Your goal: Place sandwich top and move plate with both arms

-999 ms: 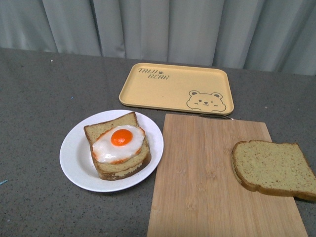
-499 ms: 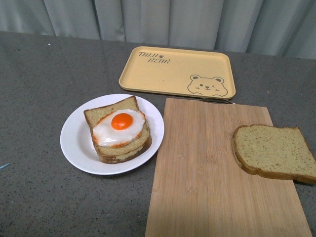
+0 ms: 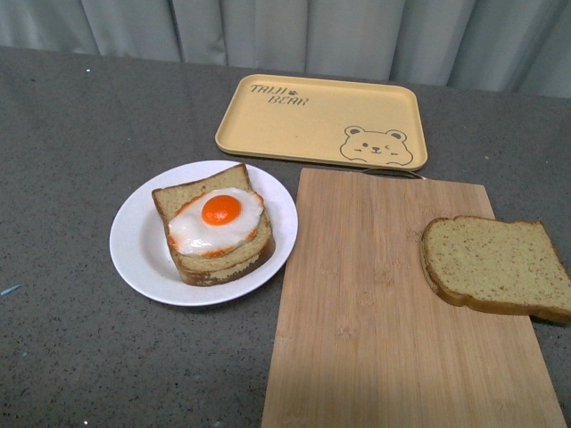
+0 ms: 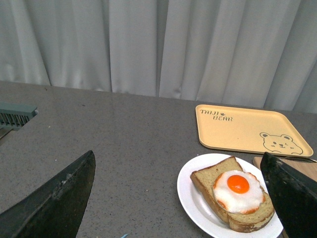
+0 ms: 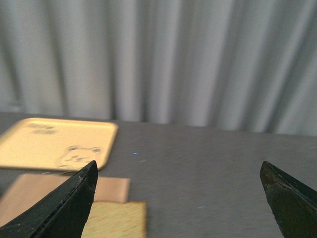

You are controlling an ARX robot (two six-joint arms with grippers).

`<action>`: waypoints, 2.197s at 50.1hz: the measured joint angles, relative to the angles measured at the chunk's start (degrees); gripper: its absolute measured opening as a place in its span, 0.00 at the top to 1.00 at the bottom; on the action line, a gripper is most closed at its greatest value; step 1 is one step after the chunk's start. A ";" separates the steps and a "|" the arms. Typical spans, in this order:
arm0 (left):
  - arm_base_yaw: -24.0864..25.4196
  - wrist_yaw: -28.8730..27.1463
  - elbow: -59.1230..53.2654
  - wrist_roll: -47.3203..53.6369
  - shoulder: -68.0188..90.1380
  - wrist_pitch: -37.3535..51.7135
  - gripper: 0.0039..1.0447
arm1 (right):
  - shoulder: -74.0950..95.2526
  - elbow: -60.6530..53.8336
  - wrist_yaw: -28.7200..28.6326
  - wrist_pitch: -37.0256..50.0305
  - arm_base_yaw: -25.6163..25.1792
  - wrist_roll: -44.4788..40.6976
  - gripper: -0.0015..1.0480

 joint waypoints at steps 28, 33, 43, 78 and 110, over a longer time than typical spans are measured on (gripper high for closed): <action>0.02 0.04 0.00 0.02 -0.02 0.00 0.06 | 85.44 19.67 -45.40 27.58 -21.70 12.09 0.09; 0.02 0.00 0.00 0.02 -0.02 0.00 0.06 | 97.42 24.92 -51.95 26.71 -21.59 16.06 0.09; 0.02 0.02 0.00 0.02 -0.02 0.00 0.06 | 108.98 31.54 -54.51 21.07 -21.31 17.11 0.09; 0.02 0.02 0.00 0.02 -0.02 0.00 0.06 | 115.03 35.54 -55.15 22.45 -18.84 23.26 0.84; 0.02 0.04 0.00 0.02 -0.02 0.00 0.06 | 104.45 51.87 -64.59 18.93 6.82 29.73 0.97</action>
